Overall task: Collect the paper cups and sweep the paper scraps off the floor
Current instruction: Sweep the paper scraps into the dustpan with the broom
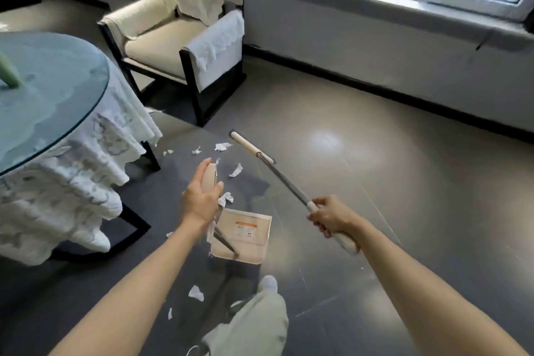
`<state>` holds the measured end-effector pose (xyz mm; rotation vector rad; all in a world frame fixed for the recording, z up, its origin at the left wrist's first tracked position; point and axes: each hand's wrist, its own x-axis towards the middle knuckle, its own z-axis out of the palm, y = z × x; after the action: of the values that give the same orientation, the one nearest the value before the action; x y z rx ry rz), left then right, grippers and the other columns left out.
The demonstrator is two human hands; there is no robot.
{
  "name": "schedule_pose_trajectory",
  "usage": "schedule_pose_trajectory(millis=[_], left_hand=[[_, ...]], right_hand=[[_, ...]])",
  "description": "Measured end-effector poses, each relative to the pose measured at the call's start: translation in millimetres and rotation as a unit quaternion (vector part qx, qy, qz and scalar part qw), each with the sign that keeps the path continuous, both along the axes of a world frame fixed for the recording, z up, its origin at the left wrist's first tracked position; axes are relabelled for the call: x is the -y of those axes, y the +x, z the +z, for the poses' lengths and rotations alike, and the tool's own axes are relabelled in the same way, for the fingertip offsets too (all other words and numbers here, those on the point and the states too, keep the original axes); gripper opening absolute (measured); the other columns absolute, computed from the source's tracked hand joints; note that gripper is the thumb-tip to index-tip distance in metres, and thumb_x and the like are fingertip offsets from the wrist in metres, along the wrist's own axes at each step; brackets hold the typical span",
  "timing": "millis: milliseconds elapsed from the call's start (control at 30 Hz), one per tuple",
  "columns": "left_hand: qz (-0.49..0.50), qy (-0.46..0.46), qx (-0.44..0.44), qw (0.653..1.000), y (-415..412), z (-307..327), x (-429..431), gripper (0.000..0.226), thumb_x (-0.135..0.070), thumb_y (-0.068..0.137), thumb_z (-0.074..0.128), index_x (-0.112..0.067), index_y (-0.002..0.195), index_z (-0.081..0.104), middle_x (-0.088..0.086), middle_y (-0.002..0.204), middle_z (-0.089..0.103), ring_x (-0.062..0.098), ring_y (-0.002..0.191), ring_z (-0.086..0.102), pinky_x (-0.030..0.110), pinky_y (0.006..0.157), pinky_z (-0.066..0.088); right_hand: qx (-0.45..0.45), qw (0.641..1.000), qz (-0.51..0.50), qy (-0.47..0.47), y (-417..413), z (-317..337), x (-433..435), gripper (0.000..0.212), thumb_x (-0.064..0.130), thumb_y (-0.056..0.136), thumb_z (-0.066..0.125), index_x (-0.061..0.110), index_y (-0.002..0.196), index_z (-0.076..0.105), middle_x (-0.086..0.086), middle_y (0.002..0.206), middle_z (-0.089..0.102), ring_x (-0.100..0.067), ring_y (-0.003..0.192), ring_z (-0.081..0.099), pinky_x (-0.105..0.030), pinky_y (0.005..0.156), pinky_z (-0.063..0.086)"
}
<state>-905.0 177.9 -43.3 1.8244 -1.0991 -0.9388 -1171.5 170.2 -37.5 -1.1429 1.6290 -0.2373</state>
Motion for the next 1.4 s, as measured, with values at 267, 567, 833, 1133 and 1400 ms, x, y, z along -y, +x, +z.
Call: schedule_pose_trajectory(millis=[267, 567, 833, 1133, 1400], left_hand=[[0.073, 0.033, -0.019, 0.997, -53.2, -40.8, 164.3, 0.054, -0.017, 0.086, 0.059, -0.051, 0.127, 0.045, 0.018, 0.107, 0.065, 0.048, 0.09, 0.059, 0.05, 0.076, 0.052], [0.175, 0.069, -0.005, 0.982, -104.8, -42.9, 288.7, 0.058, -0.016, 0.089, 0.058, -0.044, 0.137, 0.041, 0.015, 0.115, 0.065, 0.045, 0.097, 0.06, 0.049, 0.079, 0.052], [0.34, 0.096, 0.006, 0.935, -175.6, -60.9, 350.8, 0.059, -0.01, 0.091, 0.058, -0.048, 0.131, 0.038, 0.037, 0.115, 0.053, 0.052, 0.102, 0.053, 0.055, 0.088, 0.046], [0.457, 0.119, 0.025, 0.881, -216.5, -78.6, 393.8, 0.057, -0.019, 0.094, 0.056, -0.061, 0.128, 0.037, 0.022, 0.124, 0.057, 0.047, 0.113, 0.051, 0.058, 0.092, 0.044], [0.583, 0.077, -0.011, 0.809, -223.0, -90.8, 414.3, 0.063, -0.021, 0.095, 0.054, -0.078, 0.112, 0.034, 0.005, 0.065, 0.053, 0.016, 0.042, 0.04, 0.021, 0.045, 0.039]], right_hand=[[-0.02, 0.995, 0.099, 0.007, -32.8, -26.8, 222.3, 0.027, -0.002, 0.089, 0.053, -0.012, 0.114, 0.052, -0.009, 0.061, 0.044, -0.015, 0.044, 0.04, -0.016, 0.032, 0.034], [-0.019, 0.974, 0.226, 0.021, -42.6, -38.5, 432.0, 0.011, 0.0, 0.087, 0.054, 0.006, 0.078, 0.054, -0.008, 0.059, 0.047, -0.015, 0.039, 0.039, -0.017, 0.035, 0.033], [-0.047, 0.928, 0.366, 0.048, -24.6, -81.5, 618.3, 0.018, -0.001, 0.088, 0.049, 0.005, 0.072, 0.055, -0.009, 0.06, 0.048, -0.017, 0.043, 0.04, -0.018, 0.034, 0.034], [-0.081, 0.888, 0.449, 0.064, 16.8, -132.8, 722.9, 0.008, -0.002, 0.088, 0.049, 0.003, 0.086, 0.055, -0.015, 0.073, 0.053, -0.018, 0.045, 0.04, -0.019, 0.036, 0.035], [-0.137, 0.811, 0.56, 0.099, 54.7, -128.9, 720.0, 0.017, -0.001, 0.091, 0.049, 0.0, 0.105, 0.058, -0.01, 0.067, 0.053, -0.016, 0.046, 0.044, -0.025, 0.043, 0.042]])
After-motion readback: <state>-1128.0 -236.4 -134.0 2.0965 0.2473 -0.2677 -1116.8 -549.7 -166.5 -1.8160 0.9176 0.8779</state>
